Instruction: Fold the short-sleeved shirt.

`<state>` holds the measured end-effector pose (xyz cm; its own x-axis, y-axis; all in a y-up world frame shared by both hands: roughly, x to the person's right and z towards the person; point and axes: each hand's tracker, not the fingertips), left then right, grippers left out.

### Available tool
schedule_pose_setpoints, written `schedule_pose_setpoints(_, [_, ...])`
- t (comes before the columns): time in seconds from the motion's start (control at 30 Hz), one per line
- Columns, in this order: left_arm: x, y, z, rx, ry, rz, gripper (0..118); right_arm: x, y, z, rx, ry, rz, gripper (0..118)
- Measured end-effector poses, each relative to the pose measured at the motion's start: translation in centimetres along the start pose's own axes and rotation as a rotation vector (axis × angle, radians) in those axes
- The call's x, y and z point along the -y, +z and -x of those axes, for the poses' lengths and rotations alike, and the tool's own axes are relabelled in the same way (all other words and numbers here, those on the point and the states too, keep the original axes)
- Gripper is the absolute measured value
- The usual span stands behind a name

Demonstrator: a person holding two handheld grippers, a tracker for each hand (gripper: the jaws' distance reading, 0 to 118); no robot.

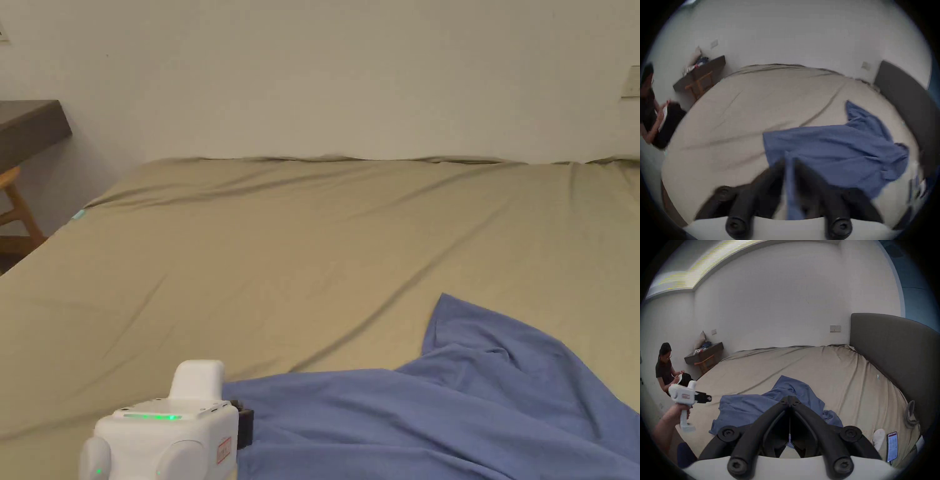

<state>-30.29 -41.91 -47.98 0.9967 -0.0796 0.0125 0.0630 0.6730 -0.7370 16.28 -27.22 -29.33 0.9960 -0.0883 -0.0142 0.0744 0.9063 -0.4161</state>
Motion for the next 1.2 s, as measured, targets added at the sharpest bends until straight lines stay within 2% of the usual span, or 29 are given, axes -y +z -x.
schedule_pose_setpoints(0.03, [-0.7, -3.2, 0.0, -0.063, -0.069, 0.015, 94, 0.2, -0.3, -0.1, 0.006, 0.003, 0.012, 3])
schedule_pose_setpoints(0.07, [-0.9, -5.3, -0.1, -0.085, -0.079, 0.075, 118, 0.3, -0.5, -0.2, 0.009, 0.005, 0.022, 3])
schedule_pose_setpoints(0.1, [-0.6, -7.1, 0.0, -0.075, -0.109, 0.042, 118, 0.6, -0.8, -0.2, 0.015, 0.007, 0.036, 3])
schedule_pose_setpoints(0.13, [-0.9, -8.8, 0.4, -0.137, -0.08, 0.089, 118, 0.3, -1.2, 0.4, 0.018, 0.008, 0.046, 3])
schedule_pose_setpoints(0.2, [-1.4, -12.7, 1.3, -0.139, -0.008, 0.161, 118, 0.5, -1.7, 0.6, 0.028, 0.015, 0.071, 3])
schedule_pose_setpoints(0.3, [-1.6, -16.6, 2.3, -0.234, 0.017, 0.223, 118, 0.9, -2.0, 0.8, 0.047, 0.032, 0.098, 3])
schedule_pose_setpoints(0.4, [-2.1, -16.7, 2.9, -0.152, 0.095, 0.199, 118, 1.0, -3.1, 0.1, 0.079, 0.043, 0.137, 3])
schedule_pose_setpoints(0.43, [-2.3, -16.4, 2.7, -0.158, 0.069, 0.208, 112, 1.1, -3.7, 0.0, 0.117, 0.054, 0.162, 3])
schedule_pose_setpoints(0.47, [-2.2, -15.8, 2.2, -0.154, 0.008, 0.198, 85, 1.3, -4.3, -0.1, 0.146, 0.065, 0.182, 3])
schedule_pose_setpoints(0.53, [-2.4, -14.2, 0.9, -0.094, -0.053, 0.124, 0, 1.6, -6.1, -0.7, 0.171, 0.085, 0.228, 3])
schedule_pose_setpoints(0.57, [-2.7, -13.7, -0.1, -0.014, -0.053, 0.11, 0, 1.7, -7.2, -1.1, 0.181, 0.084, 0.248, 3])
schedule_pose_setpoints(0.63, [-3.1, -11.2, -1.7, -0.045, -0.144, 0.128, 0, 1.6, -9.2, -2.1, 0.155, 0.058, 0.267, 3])
schedule_pose_setpoints(0.67, [-3.3, -9.6, -1.5, 0.052, 0.024, 0.055, 0, 1.6, -10.4, -3.1, 0.133, 0.046, 0.277, 3])
schedule_pose_setpoints(0.7, [-3.8, -7.7, -0.5, 0.185, 0.148, 0.006, 0, 1.3, -11.8, -4.0, 0.116, 0.047, 0.278, 3])
schedule_pose_setpoints(0.73, [-3.6, -6.2, -0.6, 0.24, 0.235, -0.014, 0, 1.1, -13.0, -4.7, 0.092, 0.046, 0.282, 3])
schedule_pose_setpoints(0.77, [-3.3, -4.2, -0.7, 0.284, 0.312, -0.015, 0, 0.5, -15.2, -5.9, 0.066, 0.038, 0.297, 3])
schedule_pose_setpoints(0.83, [-3.4, -1.1, -0.5, 0.335, 0.35, -0.079, 0, 0.0, -19.1, -8.0, 0.04, 0.019, 0.357, 4])
schedule_pose_setpoints(0.87, [-3.3, 0.7, -0.5, 0.344, 0.336, -0.11, 0, -0.3, -22.0, -9.2, -0.014, -0.01, 0.428, 23])
schedule_pose_setpoints(0.9, [-3.7, 0.2, -0.1, 0.341, 0.298, -0.132, 0, -0.4, -24.6, -10.2, -0.053, -0.027, 0.492, 60])
schedule_pose_setpoints(0.93, [-3.8, 0.9, 0.0, 0.349, 0.296, -0.126, 0, -0.1, -26.9, -11.1, -0.07, -0.055, 0.541, 106])
schedule_pose_setpoints(0.97, [-3.8, 1.6, 0.1, 0.356, 0.303, -0.123, 0, 0.5, -29.3, -11.7, -0.065, -0.065, 0.6, 118])
schedule_pose_setpoints(1.0, [-3.7, 1.2, 0.4, 0.361, 0.308, -0.122, 0, 1.0, -31.3, -12.2, -0.038, -0.054, 0.554, 117])
schedule_pose_setpoints(1.03, [-3.8, 1.6, 0.7, 0.347, 0.296, -0.141, 0, 1.8, -33.0, -12.4, 0.003, -0.044, 0.645, 117])
schedule_pose_setpoints(1.1, [-3.8, 2.4, 1.1, 0.341, 0.314, -0.14, 0, 3.4, -36.1, -12.4, 0.127, 0.041, 0.737, 117])
schedule_pose_setpoints(1.13, [-3.8, 2.6, 1.1, 0.33, 0.314, -0.14, 0, 4.0, -37.1, -12.2, 0.157, 0.074, 0.762, 117])
schedule_pose_setpoints(1.17, [-3.6, 2.1, 1.4, 0.315, 0.306, -0.145, 0, 4.8, -38.0, -12.1, 0.169, 0.103, 0.779, 112])
schedule_pose_setpoints(1.2, [-3.6, 2.2, 1.4, 0.303, 0.298, -0.146, 0, 5.1, -38.8, -12.4, 0.181, 0.112, 0.792, 101])
